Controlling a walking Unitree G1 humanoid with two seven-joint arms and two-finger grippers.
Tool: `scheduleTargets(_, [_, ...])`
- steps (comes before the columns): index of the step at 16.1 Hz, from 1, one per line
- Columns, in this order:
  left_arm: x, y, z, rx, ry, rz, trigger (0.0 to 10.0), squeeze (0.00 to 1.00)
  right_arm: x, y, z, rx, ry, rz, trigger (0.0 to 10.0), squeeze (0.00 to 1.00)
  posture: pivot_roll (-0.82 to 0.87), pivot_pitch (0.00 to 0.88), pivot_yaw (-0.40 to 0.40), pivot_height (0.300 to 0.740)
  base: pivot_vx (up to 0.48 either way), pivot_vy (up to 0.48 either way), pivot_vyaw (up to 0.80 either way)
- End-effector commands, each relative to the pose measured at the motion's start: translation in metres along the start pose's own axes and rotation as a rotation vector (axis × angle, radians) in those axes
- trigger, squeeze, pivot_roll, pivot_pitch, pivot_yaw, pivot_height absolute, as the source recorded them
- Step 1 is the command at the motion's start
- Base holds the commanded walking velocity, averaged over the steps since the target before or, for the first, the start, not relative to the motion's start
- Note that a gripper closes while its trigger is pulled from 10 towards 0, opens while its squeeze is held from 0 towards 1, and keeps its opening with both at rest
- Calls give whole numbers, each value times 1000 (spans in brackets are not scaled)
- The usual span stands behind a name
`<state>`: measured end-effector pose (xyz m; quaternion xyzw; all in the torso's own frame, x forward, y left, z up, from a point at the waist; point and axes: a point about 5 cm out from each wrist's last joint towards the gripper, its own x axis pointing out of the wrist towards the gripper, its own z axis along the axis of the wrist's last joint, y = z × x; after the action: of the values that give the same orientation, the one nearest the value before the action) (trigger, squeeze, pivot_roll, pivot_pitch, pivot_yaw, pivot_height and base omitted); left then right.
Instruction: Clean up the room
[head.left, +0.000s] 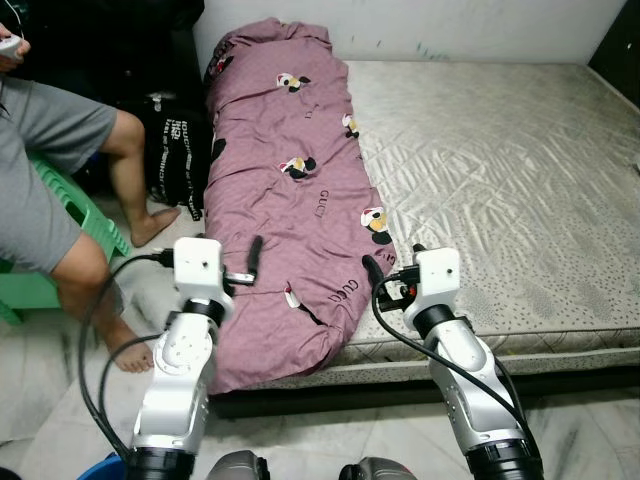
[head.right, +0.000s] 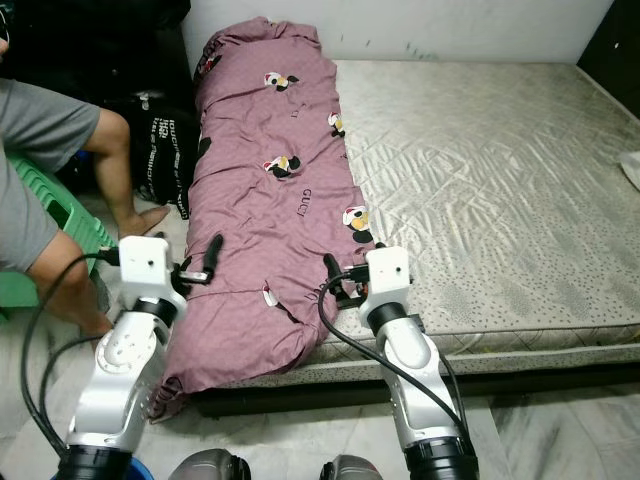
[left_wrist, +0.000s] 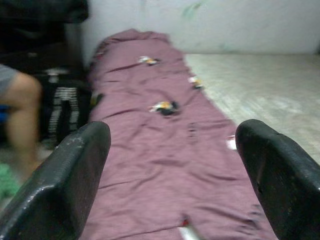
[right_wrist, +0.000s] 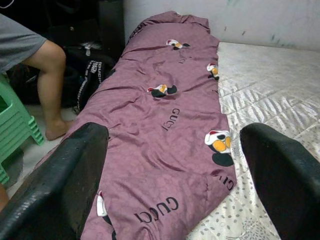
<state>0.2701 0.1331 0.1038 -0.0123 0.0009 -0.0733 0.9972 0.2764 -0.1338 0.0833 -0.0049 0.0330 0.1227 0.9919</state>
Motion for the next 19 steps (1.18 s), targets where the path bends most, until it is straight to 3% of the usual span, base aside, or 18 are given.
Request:
scheduleTargets(1, [-1, -2, 4, -3, -20, -17, 10000, 0, 0, -3, 2, -4, -4, -7, 10000, 0, -15, 44, -25, 740, 337, 0, 0])
scheduleTargets(10, [-1, -1, 3, -4, -10, -15, 10000, 0, 0, -3, 2, -7, -4, -9, 10000, 0, -18, 47, -24, 740, 337, 0, 0])
scheduleTargets(15, [-2, -3, 2, -22, 1, -11, 10000, 0, -1, -3, 2, -8, -2, -14, 10000, 0, -17, 51, -25, 740, 0, 0, 0])
scheduleTargets(19, [-4, -2, 2, -13, 8, -5, 10000, 0, -2, -4, 0, 4, 6, -21, 10000, 0, -14, 54, -22, 740, 0, 0, -753])
